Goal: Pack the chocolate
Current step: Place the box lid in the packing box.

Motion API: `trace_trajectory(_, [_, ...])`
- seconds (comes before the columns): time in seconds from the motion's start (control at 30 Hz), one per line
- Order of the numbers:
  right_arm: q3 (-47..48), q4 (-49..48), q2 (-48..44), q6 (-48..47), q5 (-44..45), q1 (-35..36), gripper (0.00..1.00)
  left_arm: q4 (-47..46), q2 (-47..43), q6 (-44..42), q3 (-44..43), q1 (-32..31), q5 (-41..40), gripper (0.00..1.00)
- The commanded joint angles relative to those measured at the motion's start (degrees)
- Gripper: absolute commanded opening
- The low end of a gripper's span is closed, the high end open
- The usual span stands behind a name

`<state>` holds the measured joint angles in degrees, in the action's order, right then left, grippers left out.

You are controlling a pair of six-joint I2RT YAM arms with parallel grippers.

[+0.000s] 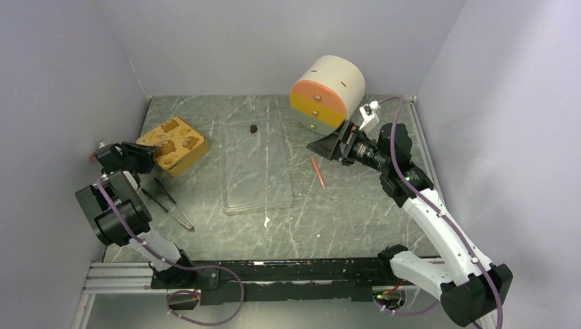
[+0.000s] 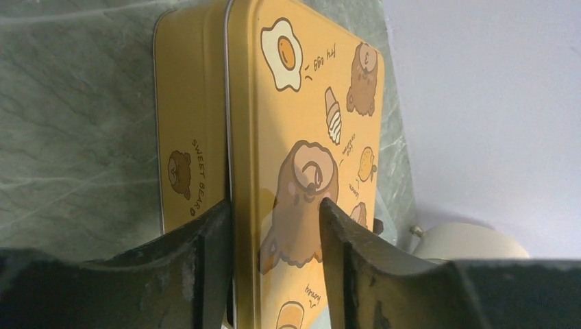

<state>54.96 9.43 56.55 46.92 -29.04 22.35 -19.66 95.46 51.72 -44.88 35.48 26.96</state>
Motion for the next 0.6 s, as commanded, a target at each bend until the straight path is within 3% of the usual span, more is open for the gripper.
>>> trace_trajectory(0.0, [1.5,-2.0,-0.7,-0.1,-0.1,0.3,1.00,7.2,-2.0,-5.4,-2.6,0.4,-4.9,0.56])
trace_trajectory(0.2, [1.6,-2.1,-0.6,0.3,-0.3,0.3,1.00,17.3,-1.4,-9.0,-7.4,0.4,-9.6,0.69])
trace_trajectory(0.57, [1.2,-3.5,-0.3,1.6,-1.2,0.3,1.00,28.8,-1.3,-15.6,-12.4,0.0,-16.2,0.72])
